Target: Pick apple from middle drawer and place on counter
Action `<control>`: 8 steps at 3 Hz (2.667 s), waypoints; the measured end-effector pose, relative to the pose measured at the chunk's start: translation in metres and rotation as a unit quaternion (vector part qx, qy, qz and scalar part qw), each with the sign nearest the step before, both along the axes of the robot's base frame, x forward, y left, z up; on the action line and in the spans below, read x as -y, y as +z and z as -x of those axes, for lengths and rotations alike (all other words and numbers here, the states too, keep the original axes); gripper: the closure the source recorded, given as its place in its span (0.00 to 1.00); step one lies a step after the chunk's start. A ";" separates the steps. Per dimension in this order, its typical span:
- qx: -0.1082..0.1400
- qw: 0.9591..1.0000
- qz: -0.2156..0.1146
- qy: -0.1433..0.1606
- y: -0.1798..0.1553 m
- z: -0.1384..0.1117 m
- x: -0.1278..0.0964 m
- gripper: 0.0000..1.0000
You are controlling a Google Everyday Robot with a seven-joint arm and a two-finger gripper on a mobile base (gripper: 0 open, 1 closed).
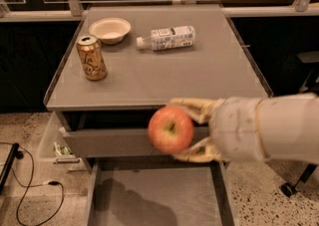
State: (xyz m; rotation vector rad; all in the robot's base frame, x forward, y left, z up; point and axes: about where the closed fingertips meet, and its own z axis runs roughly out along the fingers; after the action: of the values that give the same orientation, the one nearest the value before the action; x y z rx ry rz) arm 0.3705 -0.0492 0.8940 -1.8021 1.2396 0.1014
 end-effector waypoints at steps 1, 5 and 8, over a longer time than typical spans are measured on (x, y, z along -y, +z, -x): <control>0.036 0.999 -0.004 -0.008 0.041 -0.013 0.007 1.00; 0.024 0.994 -0.098 -0.049 0.065 -0.112 0.049 1.00; -0.119 0.984 -0.100 -0.088 0.004 -0.218 0.053 1.00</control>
Offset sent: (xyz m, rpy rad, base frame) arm 0.0123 -0.0071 0.0404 0.0086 -0.0699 -0.0149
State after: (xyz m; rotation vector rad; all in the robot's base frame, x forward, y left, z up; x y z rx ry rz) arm 0.5885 -0.1025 0.8982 -1.5324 1.4952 0.3379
